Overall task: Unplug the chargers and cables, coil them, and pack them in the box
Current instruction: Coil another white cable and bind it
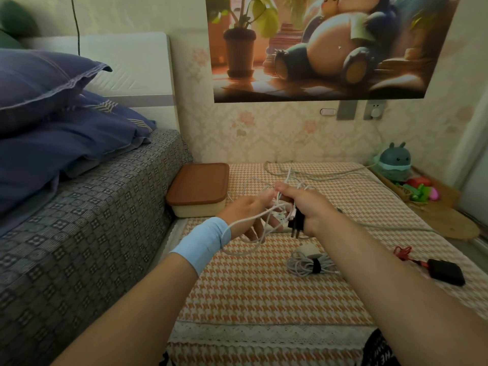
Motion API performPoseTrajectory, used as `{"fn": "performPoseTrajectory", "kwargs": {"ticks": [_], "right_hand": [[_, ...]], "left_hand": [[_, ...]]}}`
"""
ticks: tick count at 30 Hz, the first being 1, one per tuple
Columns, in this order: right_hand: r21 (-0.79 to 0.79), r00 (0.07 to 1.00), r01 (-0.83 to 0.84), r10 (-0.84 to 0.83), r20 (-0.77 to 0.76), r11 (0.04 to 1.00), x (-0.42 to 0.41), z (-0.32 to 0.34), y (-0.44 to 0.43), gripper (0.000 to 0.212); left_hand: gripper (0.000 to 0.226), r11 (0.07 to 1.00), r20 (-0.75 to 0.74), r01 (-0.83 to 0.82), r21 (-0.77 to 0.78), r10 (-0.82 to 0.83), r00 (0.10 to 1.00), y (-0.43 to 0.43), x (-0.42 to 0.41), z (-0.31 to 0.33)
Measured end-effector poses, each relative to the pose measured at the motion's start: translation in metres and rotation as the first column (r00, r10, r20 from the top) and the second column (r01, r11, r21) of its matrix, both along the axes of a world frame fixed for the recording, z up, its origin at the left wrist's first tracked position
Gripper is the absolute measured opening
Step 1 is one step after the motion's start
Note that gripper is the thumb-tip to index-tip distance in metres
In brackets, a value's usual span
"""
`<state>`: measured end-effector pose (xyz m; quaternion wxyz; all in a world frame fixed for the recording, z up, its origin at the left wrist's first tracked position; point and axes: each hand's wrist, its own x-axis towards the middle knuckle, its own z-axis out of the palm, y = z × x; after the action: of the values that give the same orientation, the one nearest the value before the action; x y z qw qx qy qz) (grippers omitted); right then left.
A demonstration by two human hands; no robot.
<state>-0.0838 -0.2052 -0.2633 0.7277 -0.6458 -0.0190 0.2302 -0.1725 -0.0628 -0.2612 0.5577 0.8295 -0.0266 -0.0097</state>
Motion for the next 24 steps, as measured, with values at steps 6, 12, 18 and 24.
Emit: {"fn": "performPoseTrajectory", "kwargs": {"ticks": [6, 12, 18, 24], "right_hand": [[-0.021, 0.990, 0.079, -0.076, 0.117, 0.997, 0.001, 0.005, -0.009, 0.025], [-0.120, 0.986, 0.020, 0.000, 0.166, 0.993, -0.007, 0.005, -0.007, 0.029], [-0.410, 0.950, -0.080, 0.194, 0.244, 0.909, -0.022, 0.008, -0.005, 0.045], [-0.495, 0.869, -0.270, 0.430, 0.244, 0.826, -0.023, 0.000, -0.006, 0.031]], "left_hand": [[0.027, 0.972, -0.200, 0.119, -0.204, -0.161, 0.967, 0.007, 0.004, -0.010], [0.026, 0.986, -0.305, 0.102, 0.133, -0.057, 0.951, 0.001, 0.002, -0.010], [0.018, 0.988, -0.234, -0.154, -0.028, 0.143, 0.962, -0.009, 0.007, -0.018], [0.032, 0.727, -0.232, -0.415, -0.547, 0.345, 0.910, 0.007, 0.019, -0.012]]}}
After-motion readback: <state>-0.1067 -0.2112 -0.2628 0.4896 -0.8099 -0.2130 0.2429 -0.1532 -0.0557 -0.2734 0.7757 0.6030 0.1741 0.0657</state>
